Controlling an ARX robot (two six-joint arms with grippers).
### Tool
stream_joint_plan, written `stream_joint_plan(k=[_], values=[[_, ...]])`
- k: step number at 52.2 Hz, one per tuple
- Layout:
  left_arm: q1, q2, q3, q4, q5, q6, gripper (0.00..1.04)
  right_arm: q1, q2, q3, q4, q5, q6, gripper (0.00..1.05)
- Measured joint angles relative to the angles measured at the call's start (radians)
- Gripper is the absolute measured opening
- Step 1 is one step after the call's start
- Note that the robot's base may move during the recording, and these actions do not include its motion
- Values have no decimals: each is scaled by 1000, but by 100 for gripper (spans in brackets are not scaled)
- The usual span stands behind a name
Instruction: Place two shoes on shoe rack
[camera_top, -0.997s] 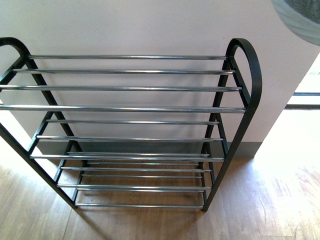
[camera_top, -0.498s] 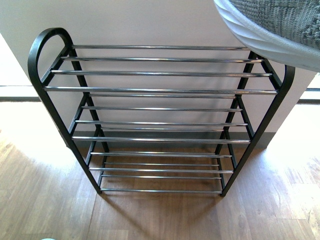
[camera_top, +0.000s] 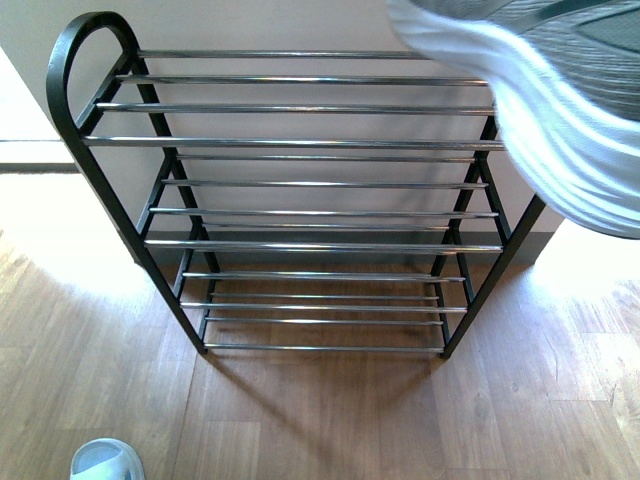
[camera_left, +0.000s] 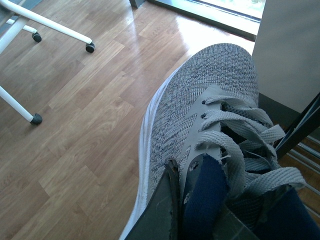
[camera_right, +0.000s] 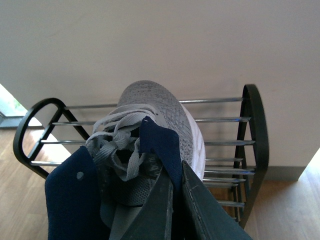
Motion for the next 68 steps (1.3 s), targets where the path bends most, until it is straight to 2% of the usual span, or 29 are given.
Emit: stream_joint_plan(k=[13,30,44,68], values=[[0,0,0,0,1,0,2,-53,347,251,46,14,48,1],[0,0,0,0,1,0,2,-150,693,442,129,1,127,1],[0,0,0,0,1,0,2,-257,840,459,198,17,113,1],[0,0,0,0,1,0,2,-311,825,416,219,23,95,1]])
